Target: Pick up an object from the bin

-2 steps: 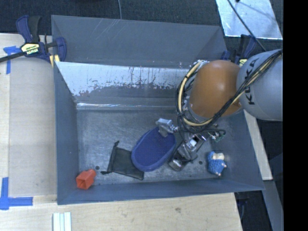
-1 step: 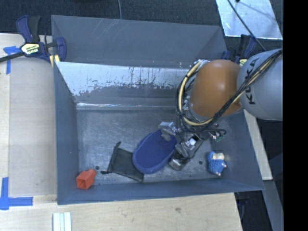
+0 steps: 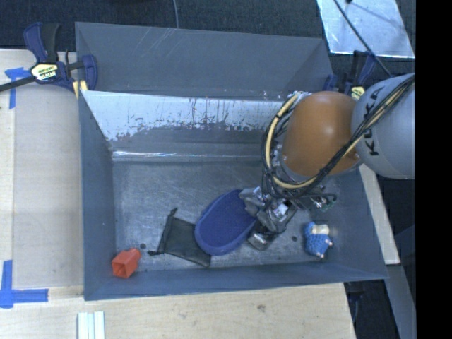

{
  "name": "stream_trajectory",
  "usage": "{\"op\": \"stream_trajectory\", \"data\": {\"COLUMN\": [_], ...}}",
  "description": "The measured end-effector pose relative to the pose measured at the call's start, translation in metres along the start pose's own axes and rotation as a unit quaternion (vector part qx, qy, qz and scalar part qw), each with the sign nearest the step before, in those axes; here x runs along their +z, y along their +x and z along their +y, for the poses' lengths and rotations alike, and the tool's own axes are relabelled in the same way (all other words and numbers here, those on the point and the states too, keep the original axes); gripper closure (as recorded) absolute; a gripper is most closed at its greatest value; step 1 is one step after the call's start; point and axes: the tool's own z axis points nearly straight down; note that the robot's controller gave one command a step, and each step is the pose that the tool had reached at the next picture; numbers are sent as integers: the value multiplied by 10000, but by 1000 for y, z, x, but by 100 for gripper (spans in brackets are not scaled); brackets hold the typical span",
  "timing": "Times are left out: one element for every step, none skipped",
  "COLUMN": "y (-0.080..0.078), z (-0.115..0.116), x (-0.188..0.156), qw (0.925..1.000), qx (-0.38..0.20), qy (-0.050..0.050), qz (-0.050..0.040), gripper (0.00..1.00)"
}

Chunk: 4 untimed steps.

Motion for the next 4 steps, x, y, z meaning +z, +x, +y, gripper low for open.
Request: {"op": "stream_trajectory", "data": {"y": [10,23,31,15], "z": [3,13,18,4], "x": [2,-1,-2,0], "qw": [9999,9992,9986,9999], "qx": [-95,-212,-293,-121], "qy": [61,196,255,16], "qz": [-115,-277,-369,-83], "gripper": [100,100,100,100]}}
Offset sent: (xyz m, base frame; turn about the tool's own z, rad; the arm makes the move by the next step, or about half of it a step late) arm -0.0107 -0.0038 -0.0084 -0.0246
